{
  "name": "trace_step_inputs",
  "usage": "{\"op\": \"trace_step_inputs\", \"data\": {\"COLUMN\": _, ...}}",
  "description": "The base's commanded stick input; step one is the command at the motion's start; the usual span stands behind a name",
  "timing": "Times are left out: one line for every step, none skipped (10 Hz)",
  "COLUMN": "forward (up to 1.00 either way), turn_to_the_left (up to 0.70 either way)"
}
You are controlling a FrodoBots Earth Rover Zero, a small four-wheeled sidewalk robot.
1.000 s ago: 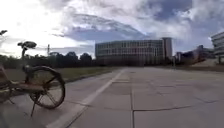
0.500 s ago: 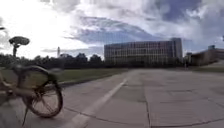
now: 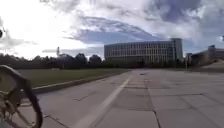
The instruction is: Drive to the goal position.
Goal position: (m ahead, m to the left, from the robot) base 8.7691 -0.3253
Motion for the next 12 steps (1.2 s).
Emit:
{"op": "trace_step_inputs", "data": {"forward": 0.70, "turn_to_the_left": 0.00}}
{"op": "trace_step_inputs", "data": {"forward": 0.70, "turn_to_the_left": 0.00}}
{"op": "trace_step_inputs", "data": {"forward": 0.70, "turn_to_the_left": 0.00}}
{"op": "trace_step_inputs", "data": {"forward": 0.70, "turn_to_the_left": 0.00}}
{"op": "trace_step_inputs", "data": {"forward": 0.70, "turn_to_the_left": 0.00}}
{"op": "trace_step_inputs", "data": {"forward": 0.70, "turn_to_the_left": 0.00}}
{"op": "trace_step_inputs", "data": {"forward": 0.70, "turn_to_the_left": 0.00}}
{"op": "trace_step_inputs", "data": {"forward": 0.70, "turn_to_the_left": 0.00}}
{"op": "trace_step_inputs", "data": {"forward": 0.70, "turn_to_the_left": 0.00}}
{"op": "trace_step_inputs", "data": {"forward": 0.70, "turn_to_the_left": 0.00}}
{"op": "trace_step_inputs", "data": {"forward": 0.70, "turn_to_the_left": 0.00}}
{"op": "trace_step_inputs", "data": {"forward": 0.70, "turn_to_the_left": 0.00}}
